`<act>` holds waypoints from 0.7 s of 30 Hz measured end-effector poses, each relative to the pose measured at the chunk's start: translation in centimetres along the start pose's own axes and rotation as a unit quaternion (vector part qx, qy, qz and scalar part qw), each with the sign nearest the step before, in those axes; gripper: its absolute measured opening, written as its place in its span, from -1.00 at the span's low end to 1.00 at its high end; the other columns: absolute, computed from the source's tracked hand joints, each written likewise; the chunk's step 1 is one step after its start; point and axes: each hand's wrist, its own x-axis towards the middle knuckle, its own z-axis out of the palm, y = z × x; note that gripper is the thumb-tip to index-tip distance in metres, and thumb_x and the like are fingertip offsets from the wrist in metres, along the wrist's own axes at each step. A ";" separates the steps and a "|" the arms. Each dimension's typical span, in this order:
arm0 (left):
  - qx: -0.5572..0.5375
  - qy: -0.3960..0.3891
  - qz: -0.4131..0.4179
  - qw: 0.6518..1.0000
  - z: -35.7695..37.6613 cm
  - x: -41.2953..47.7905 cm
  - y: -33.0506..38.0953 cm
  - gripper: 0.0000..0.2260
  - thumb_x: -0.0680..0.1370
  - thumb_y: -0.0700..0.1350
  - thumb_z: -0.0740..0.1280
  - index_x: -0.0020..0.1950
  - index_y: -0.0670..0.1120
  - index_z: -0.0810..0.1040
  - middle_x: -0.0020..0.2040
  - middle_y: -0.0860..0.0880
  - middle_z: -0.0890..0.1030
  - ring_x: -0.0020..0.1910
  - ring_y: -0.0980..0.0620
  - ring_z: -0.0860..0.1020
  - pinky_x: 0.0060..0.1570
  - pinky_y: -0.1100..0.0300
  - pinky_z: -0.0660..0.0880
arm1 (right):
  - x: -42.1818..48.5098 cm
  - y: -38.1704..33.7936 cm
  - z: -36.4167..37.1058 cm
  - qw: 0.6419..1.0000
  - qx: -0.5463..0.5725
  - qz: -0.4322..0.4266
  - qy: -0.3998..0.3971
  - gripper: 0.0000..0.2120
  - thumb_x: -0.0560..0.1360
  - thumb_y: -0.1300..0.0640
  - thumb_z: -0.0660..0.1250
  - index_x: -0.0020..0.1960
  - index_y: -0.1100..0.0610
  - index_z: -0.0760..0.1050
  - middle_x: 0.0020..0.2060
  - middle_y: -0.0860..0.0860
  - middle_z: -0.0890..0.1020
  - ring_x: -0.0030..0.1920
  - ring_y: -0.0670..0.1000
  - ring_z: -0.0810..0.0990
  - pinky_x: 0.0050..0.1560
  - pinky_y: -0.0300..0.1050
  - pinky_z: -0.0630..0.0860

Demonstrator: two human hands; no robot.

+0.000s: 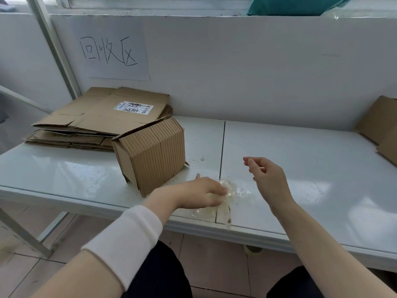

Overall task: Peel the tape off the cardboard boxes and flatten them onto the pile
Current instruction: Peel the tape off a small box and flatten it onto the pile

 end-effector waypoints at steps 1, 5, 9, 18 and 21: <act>-0.013 -0.041 -0.008 0.999 -0.6 -0.7 0.4 -0.60 0.61 -0.05 0.17 0.46 0.00 0.30 0.51 0.14 0.17 0.50 0.21 0.03 0.49 0.09 -0.24 | 0.3 -0.2 0.1 1.000 -0.004 -0.008 0.006 -0.81 0.57 0.10 0.17 0.07 0.05 0.55 0.05 -0.04 0.61 0.03 -0.04 0.53 0.08 -0.13 0.49; -0.084 0.148 0.033 0.985 -4.5 -4.5 1.1 -0.70 0.58 -0.12 0.26 0.29 0.09 0.49 0.27 0.15 0.53 0.25 0.24 0.47 0.37 0.19 0.33 | 1.4 -2.1 0.6 0.993 -0.064 -0.101 0.016 -0.83 0.53 0.08 0.25 0.08 0.05 0.54 0.06 -0.01 0.59 -0.02 -0.08 0.51 -0.08 -0.33 0.41; 0.037 0.463 -0.092 0.881 -10.8 -7.5 -2.7 -0.76 0.53 -0.08 0.32 0.19 0.06 0.56 0.19 0.10 0.56 0.13 0.13 0.50 0.17 0.21 0.38 | 2.4 -5.1 3.8 0.951 -0.186 -0.239 -0.069 -0.54 0.42 -0.04 0.37 0.27 0.08 0.44 0.19 0.00 0.51 0.19 0.00 0.44 0.22 -0.11 0.41; -0.038 0.384 -0.164 0.908 -12.2 -9.5 -7.1 -0.80 0.60 -0.11 0.22 0.11 -0.10 0.60 -0.09 -0.03 0.60 -0.15 0.12 0.48 -0.20 0.44 0.30 | 4.2 -8.6 10.9 0.925 -0.178 -0.261 -0.212 -0.03 0.31 0.02 0.51 0.51 0.04 -0.02 0.38 0.04 0.29 0.38 0.04 0.26 0.36 -0.06 0.26; -0.076 0.428 -0.141 0.889 -13.0 -11.2 -6.5 -0.83 0.59 -0.07 0.23 -0.03 -0.01 0.62 -0.17 -0.04 0.63 -0.22 0.11 0.52 -0.19 0.31 0.39 | 3.6 -8.4 10.1 0.922 -0.113 -0.321 -0.185 -0.19 0.27 0.05 0.54 0.41 0.10 0.22 0.29 0.00 0.41 0.26 -0.05 0.38 0.28 0.00 0.41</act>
